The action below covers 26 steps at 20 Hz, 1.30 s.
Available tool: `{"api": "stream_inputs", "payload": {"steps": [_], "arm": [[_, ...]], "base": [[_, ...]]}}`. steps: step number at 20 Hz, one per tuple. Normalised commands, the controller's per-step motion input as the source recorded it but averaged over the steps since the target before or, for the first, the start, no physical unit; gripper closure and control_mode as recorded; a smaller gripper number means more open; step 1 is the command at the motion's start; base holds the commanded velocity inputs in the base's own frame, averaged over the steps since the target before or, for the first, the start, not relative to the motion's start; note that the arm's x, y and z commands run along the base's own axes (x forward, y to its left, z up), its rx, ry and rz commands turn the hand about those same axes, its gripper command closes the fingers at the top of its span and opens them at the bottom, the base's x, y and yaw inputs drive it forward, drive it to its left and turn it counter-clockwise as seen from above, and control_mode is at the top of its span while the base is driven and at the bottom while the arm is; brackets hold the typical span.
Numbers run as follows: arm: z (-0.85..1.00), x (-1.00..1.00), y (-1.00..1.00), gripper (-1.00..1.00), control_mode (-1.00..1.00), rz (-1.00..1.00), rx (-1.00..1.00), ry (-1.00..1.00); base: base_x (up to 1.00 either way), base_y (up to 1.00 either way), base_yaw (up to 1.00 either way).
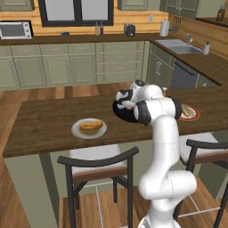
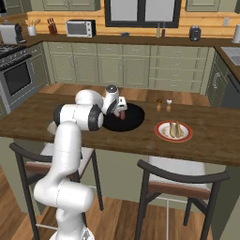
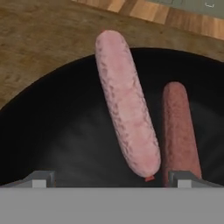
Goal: Place one bun and one sausage from the bowl on each plate.
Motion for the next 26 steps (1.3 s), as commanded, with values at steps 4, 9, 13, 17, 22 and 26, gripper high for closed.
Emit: {"api": "stream_inputs", "payload": {"steps": [4, 9, 13, 17, 22, 26], "arm": [[-0.14, 0.11, 0.17, -1.0, -1.0, 0.05, 0.0, 0.09], [-0.13, 0.08, 0.2, -1.0, -1.0, 0.07, 0.0, 0.12], [0.06, 0.25, 0.03, -1.0, -1.0, 0.06, 0.0, 0.1], [0.06, 0.28, 0.0, -1.0, -1.0, 0.02, 0.0, 0.0], [-0.48, 0.09, -0.09, -1.0, -1.0, 0.01, 0.0, -0.03], [-0.73, 0.0, -0.15, -1.0, -1.0, 0.02, 0.0, 0.0]], "base": [[0.0, 0.0, 0.0], [0.0, 0.0, 0.0], [0.0, 0.0, 0.0], [0.0, 0.0, 0.0], [0.0, 0.0, 0.0], [0.0, 0.0, 0.0]]}}
